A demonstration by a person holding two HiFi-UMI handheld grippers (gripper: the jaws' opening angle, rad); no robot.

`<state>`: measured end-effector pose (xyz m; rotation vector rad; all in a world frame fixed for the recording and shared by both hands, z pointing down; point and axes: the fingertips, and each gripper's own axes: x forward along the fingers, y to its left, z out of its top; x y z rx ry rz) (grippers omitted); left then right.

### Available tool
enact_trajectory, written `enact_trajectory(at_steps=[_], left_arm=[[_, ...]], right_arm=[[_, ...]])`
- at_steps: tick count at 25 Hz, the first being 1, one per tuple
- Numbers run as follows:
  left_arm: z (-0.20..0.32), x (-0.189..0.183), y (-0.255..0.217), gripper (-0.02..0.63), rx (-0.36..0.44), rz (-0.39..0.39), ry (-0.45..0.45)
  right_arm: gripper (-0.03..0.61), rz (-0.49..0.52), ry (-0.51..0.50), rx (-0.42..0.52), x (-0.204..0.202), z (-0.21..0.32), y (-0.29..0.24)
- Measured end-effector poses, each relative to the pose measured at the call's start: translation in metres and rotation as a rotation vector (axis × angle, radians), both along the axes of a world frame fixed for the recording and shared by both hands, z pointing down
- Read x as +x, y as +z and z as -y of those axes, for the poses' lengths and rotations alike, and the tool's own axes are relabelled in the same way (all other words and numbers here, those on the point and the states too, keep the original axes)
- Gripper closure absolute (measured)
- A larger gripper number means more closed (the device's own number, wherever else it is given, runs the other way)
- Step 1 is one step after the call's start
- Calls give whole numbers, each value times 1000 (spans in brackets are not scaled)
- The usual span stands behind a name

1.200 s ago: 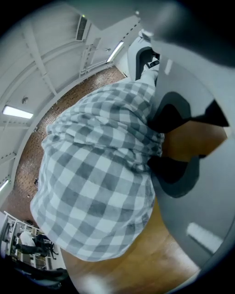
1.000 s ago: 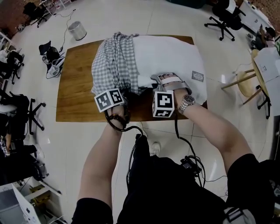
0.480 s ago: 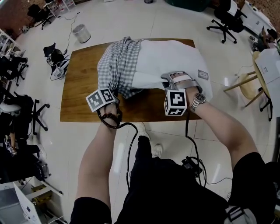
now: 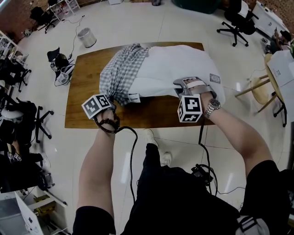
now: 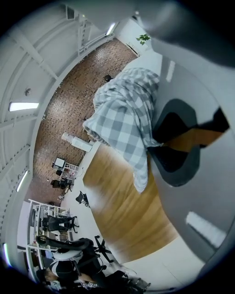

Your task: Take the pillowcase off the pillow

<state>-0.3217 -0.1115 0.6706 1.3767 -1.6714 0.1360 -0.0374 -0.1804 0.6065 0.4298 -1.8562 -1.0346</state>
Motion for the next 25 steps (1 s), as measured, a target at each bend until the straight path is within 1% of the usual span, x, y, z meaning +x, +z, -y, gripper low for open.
enact_trajectory(at_steps=[3, 13, 18, 21, 23, 24, 25], left_arm=[[-4, -3, -2, 584, 1, 11, -5], [-15, -17, -11, 580, 9, 11, -12], [-24, -25, -10, 580, 9, 9, -32], [-29, -26, -11, 578, -8, 17, -10], [-32, -23, -11, 550, -26, 28, 23], [-35, -22, -13, 513, -33, 37, 34], [-37, -23, -15, 471, -37, 48, 39]], right_arm=[[551, -1, 12, -7, 1, -5, 0], [548, -5, 28, -14, 5, -17, -2], [546, -11, 36, -19, 9, -23, 0], [543, -11, 41, -29, 10, -28, 2], [527, -9, 34, -46, 9, -32, 2], [499, -5, 27, -60, 8, -35, 2], [456, 1, 18, -77, 7, -38, 1]])
